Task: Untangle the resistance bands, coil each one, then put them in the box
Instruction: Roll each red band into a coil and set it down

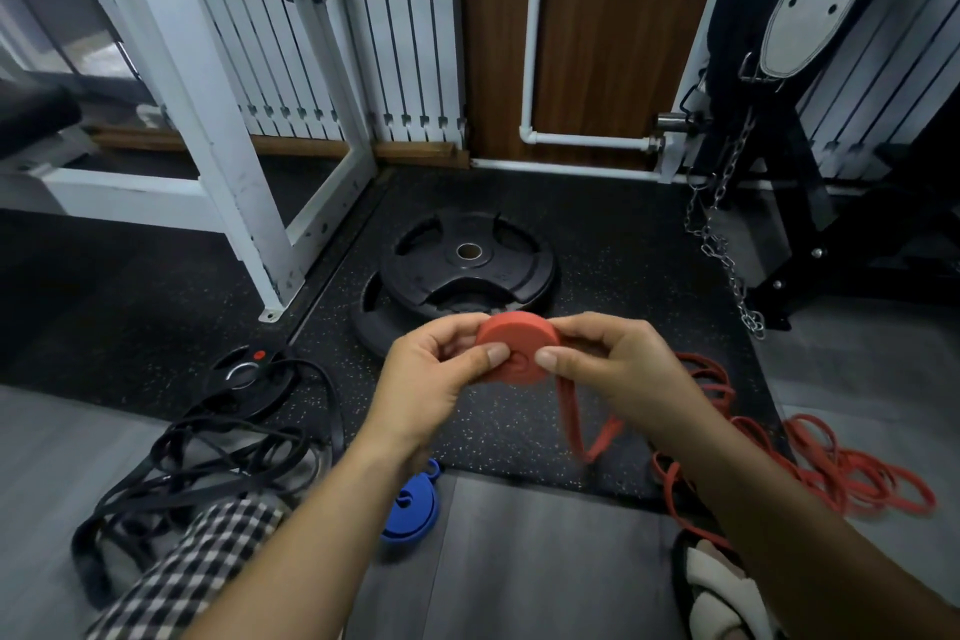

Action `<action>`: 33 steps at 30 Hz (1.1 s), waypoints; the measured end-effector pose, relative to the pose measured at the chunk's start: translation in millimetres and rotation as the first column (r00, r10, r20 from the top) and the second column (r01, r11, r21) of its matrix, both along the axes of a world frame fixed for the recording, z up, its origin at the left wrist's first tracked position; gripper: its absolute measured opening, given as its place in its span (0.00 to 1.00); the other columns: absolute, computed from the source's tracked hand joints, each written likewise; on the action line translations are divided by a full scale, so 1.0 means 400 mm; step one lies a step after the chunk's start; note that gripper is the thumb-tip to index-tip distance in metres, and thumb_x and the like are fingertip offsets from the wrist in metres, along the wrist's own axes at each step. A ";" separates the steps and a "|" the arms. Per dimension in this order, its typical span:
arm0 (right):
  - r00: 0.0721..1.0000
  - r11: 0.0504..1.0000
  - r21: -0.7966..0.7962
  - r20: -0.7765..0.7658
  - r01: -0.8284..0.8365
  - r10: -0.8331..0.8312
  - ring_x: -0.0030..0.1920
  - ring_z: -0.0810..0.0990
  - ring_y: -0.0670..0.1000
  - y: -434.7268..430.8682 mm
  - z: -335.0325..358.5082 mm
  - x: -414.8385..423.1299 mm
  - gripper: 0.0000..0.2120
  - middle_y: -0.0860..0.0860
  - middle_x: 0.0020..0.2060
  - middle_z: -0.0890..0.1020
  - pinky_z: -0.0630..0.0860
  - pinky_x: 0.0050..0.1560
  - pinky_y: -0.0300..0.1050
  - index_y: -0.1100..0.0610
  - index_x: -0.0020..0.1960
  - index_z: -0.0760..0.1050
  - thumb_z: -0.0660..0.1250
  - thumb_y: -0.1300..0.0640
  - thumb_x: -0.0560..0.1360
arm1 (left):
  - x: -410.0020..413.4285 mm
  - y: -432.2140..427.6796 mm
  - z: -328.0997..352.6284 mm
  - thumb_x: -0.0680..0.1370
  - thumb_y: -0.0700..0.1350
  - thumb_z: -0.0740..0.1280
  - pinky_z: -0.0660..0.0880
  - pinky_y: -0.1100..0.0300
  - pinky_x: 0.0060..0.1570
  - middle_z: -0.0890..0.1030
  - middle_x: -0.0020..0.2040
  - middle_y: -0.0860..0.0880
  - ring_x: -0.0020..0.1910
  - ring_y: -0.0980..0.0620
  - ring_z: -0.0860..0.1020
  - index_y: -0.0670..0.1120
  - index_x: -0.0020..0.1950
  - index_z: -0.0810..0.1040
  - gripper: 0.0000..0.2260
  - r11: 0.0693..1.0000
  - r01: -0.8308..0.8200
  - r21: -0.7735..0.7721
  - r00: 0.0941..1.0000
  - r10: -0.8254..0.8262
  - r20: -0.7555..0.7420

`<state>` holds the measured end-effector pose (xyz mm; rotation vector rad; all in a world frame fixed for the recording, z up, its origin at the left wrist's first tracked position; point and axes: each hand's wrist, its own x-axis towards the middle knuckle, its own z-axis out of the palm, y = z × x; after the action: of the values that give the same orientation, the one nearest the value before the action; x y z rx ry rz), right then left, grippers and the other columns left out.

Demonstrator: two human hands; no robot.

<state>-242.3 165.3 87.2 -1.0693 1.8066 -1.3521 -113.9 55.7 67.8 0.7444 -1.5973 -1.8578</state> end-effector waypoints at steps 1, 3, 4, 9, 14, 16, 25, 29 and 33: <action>1.000 1.000 -0.012 0.026 0.010 -0.010 0.40 0.81 0.39 -0.002 -0.002 0.001 0.09 0.46 0.40 0.84 0.76 0.42 0.29 0.51 0.48 0.79 0.71 0.62 0.70 | -0.002 0.002 0.000 0.66 0.37 0.70 0.79 0.61 0.44 0.84 0.39 0.49 0.40 0.53 0.82 0.44 0.46 0.80 0.10 0.999 -0.010 0.045 1.000 0.011 -0.023; 0.997 0.999 -0.038 0.063 0.035 -0.032 0.40 0.82 0.40 -0.008 -0.006 0.006 0.08 0.46 0.40 0.84 0.76 0.43 0.30 0.50 0.47 0.79 0.70 0.61 0.70 | -0.005 0.002 -0.003 0.64 0.40 0.69 0.79 0.62 0.41 0.85 0.39 0.48 0.39 0.52 0.82 0.43 0.47 0.80 0.12 0.990 -0.025 0.140 0.997 0.034 -0.063; 0.996 0.997 -0.058 0.079 0.045 -0.040 0.41 0.82 0.40 -0.010 -0.010 0.009 0.09 0.46 0.40 0.84 0.76 0.43 0.30 0.49 0.46 0.79 0.70 0.61 0.71 | -0.006 0.004 -0.005 0.65 0.40 0.69 0.80 0.63 0.39 0.85 0.40 0.47 0.39 0.52 0.83 0.42 0.47 0.79 0.12 0.980 -0.029 0.196 0.995 0.047 -0.086; 0.994 0.994 -0.102 0.102 0.050 -0.039 0.45 0.83 0.41 -0.022 -0.020 0.005 0.08 0.43 0.39 0.84 0.77 0.48 0.32 0.50 0.47 0.79 0.69 0.62 0.72 | -0.013 0.012 -0.005 0.70 0.36 0.66 0.80 0.61 0.40 0.84 0.39 0.47 0.39 0.51 0.83 0.40 0.49 0.77 0.08 0.923 0.009 0.386 0.988 0.052 -0.146; 0.947 0.997 0.014 -0.313 0.075 -0.067 0.41 0.82 0.45 -0.013 -0.019 -0.015 0.06 0.45 0.37 0.84 0.79 0.46 0.44 0.48 0.47 0.81 0.71 0.56 0.71 | 0.006 -0.019 0.005 0.71 0.34 0.69 0.78 0.63 0.43 0.83 0.40 0.52 0.43 0.55 0.80 0.50 0.49 0.79 0.12 0.998 0.062 -0.019 0.995 -0.060 0.078; 0.865 0.995 0.080 -0.502 0.058 -0.010 0.40 0.81 0.48 -0.006 -0.023 -0.016 0.07 0.46 0.37 0.83 0.78 0.46 0.52 0.49 0.50 0.81 0.71 0.53 0.71 | 0.013 -0.026 0.005 0.70 0.34 0.70 0.77 0.64 0.46 0.81 0.44 0.54 0.44 0.57 0.79 0.56 0.51 0.77 0.18 0.956 0.136 -0.261 0.980 -0.091 0.178; 0.992 1.000 0.027 -0.125 -0.013 0.017 0.43 0.81 0.49 -0.015 -0.009 -0.013 0.10 0.52 0.42 0.83 0.79 0.48 0.41 0.48 0.46 0.78 0.72 0.61 0.69 | 0.011 -0.026 0.013 0.69 0.30 0.70 0.78 0.66 0.38 0.83 0.35 0.52 0.36 0.57 0.80 0.46 0.44 0.81 0.11 0.993 0.033 -0.113 0.998 -0.027 0.056; 0.995 1.000 -0.030 -0.099 0.010 -0.013 0.39 0.80 0.45 -0.017 -0.010 -0.004 0.10 0.48 0.37 0.83 0.78 0.45 0.36 0.46 0.43 0.79 0.71 0.61 0.70 | 0.015 -0.024 0.019 0.69 0.31 0.69 0.79 0.62 0.41 0.84 0.36 0.50 0.37 0.55 0.82 0.45 0.44 0.80 0.10 1.000 -0.004 -0.008 1.000 0.004 -0.005; 0.971 0.997 0.073 -0.239 0.006 0.012 0.40 0.80 0.54 -0.011 -0.013 -0.008 0.07 0.53 0.39 0.83 0.78 0.47 0.49 0.47 0.45 0.80 0.71 0.58 0.71 | 0.027 -0.041 0.020 0.69 0.33 0.71 0.78 0.65 0.42 0.83 0.43 0.47 0.41 0.56 0.80 0.48 0.49 0.80 0.13 0.981 0.142 -0.135 0.985 -0.127 0.113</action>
<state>-245.6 160.9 81.9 -1.2386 2.0099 -1.1856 -102.9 39.2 75.8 0.6949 -1.8675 -1.7995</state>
